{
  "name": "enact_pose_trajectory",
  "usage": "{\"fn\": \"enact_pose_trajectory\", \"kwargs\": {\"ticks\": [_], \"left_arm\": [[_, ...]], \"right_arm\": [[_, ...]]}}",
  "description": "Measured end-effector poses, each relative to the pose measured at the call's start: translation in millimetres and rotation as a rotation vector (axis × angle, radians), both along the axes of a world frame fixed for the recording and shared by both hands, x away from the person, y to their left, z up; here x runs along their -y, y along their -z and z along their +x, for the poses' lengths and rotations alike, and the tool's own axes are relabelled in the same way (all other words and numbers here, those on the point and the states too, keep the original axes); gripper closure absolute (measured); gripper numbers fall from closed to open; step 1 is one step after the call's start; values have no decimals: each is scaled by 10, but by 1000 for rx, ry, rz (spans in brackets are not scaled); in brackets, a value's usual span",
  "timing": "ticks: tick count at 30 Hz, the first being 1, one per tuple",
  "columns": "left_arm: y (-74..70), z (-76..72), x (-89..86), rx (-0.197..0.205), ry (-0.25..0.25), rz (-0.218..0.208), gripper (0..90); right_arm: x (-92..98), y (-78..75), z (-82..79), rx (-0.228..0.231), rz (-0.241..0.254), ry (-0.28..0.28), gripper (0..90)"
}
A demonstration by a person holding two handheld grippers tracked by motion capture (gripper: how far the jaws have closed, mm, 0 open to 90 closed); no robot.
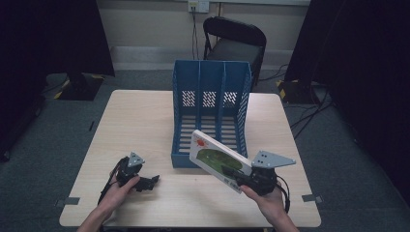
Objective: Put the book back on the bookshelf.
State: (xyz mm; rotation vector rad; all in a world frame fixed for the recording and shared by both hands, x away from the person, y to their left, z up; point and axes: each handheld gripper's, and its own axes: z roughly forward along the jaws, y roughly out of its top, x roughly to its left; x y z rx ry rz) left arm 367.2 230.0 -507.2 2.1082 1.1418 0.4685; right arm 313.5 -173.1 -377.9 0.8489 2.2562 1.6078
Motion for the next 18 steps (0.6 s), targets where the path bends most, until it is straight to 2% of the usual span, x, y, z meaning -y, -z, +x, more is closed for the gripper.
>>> {"fn": "enact_pose_trajectory", "kwargs": {"ticks": [8, 18], "left_arm": [[0, 2, 1, 0, 1, 0, 0], [0, 2, 2, 0, 1, 0, 0]], "right_arm": [[103, -86, 47, 26, 2, 58, 761], [238, -143, 97, 34, -14, 135, 761]]}}
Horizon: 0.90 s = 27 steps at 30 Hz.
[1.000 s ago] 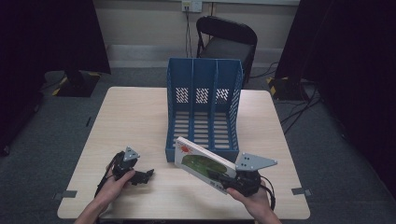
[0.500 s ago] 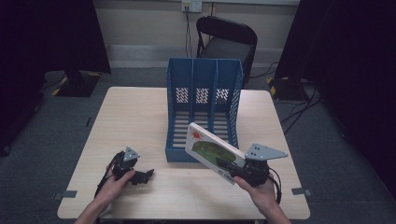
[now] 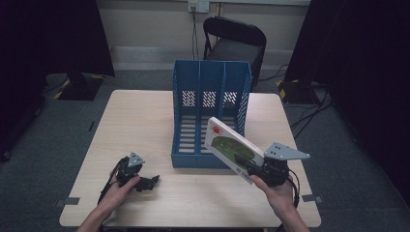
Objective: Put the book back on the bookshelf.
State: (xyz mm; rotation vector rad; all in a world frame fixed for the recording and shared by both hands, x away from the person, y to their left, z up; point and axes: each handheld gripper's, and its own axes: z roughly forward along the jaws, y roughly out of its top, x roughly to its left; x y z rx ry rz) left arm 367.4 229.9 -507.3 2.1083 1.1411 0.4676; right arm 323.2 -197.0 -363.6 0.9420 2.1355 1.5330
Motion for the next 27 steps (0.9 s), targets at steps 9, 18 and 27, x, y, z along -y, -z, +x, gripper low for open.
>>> {"fn": "enact_pose_trajectory", "kwargs": {"ticks": [9, 18, 27], "left_arm": [[0, 0, 0, 0, 0, 0, 0], [0, 0, 0, 0, 1, 0, 0], [0, 1, 0, 1, 1, 1, 0]], "right_arm": [[146, 22, 56, 6, -22, 95, 761], [217, 8, 158, -6, -35, 189, 761], [155, 21, 312, -19, -50, 285, 761]]}}
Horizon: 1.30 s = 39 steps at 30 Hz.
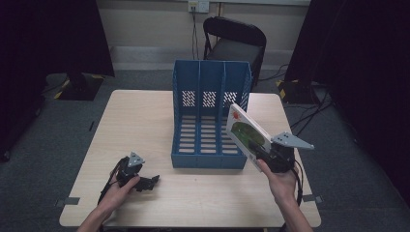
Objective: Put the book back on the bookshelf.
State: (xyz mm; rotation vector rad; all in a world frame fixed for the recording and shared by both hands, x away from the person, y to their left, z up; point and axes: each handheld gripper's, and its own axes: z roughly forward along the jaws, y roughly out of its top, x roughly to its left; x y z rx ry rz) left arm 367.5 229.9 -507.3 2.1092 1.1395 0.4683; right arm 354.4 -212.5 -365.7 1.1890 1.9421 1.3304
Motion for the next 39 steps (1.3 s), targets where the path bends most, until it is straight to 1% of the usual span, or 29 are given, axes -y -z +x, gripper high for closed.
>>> {"fn": "enact_pose_trajectory", "kwargs": {"ticks": [2, 8, 12, 15, 19, 26, 31, 34, 35, 39], "left_arm": [[0, 0, 0, 0, 0, 0, 0], [0, 0, 0, 0, 0, 0, 0], [0, 0, 0, 0, 0, 0, 0], [0, 0, 0, 0, 0, -1, 0], [0, 0, 0, 0, 0, 0, 0], [0, 0, 0, 0, 0, 0, 0], [0, 0, 0, 0, 0, -1, 0], [0, 0, 0, 0, 0, -1, 0], [0, 0, 0, 0, 0, -1, 0], [0, 0, 0, 0, 0, 0, 0]], "right_arm": [[-18, 3, 47, 1, 12, 15, 761], [-140, 23, 170, 5, -6, 83, 761], [-214, 56, 249, 4, -13, 109, 761], [-268, 83, 309, 5, -7, 137, 761], [-330, 106, 376, 15, -21, 173, 761], [-405, 174, 518, 3, -17, 195, 761], [-440, 228, 616, -7, -27, 201, 760], [-464, 261, 683, -18, -20, 204, 761], [-464, 261, 683, -18, -20, 204, 761], [-519, 298, 764, -24, -33, 207, 760]]}}
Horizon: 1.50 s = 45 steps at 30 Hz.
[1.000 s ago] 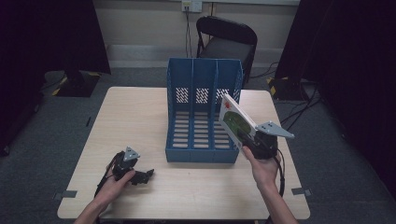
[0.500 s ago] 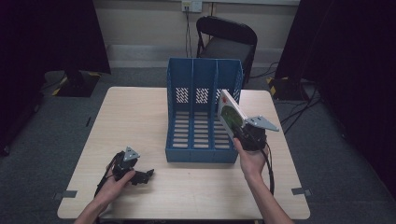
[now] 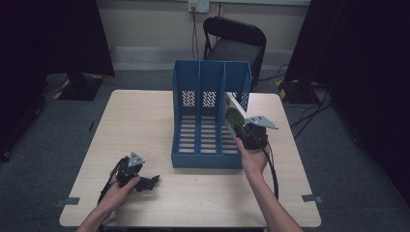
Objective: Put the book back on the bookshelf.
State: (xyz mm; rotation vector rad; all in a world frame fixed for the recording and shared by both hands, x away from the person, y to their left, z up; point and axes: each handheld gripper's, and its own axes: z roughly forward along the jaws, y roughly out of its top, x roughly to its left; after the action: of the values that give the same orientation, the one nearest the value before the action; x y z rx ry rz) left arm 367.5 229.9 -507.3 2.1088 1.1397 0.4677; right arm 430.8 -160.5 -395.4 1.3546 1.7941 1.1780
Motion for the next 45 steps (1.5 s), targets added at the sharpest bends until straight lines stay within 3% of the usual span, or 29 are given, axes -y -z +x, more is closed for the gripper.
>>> {"fn": "enact_pose_trajectory", "kwargs": {"ticks": [17, 36, 45], "left_arm": [[0, 0, 0, 0, 0, 0, 0], [0, 0, 0, 0, 0, 0, 0], [0, 0, 0, 0, 0, 0, 0]], "right_arm": [[-83, 216, 211, -59, -18, 16, 760], [-106, 267, 269, -103, -69, 13, 757], [-56, 286, 221, -106, -56, 3, 744]]}}
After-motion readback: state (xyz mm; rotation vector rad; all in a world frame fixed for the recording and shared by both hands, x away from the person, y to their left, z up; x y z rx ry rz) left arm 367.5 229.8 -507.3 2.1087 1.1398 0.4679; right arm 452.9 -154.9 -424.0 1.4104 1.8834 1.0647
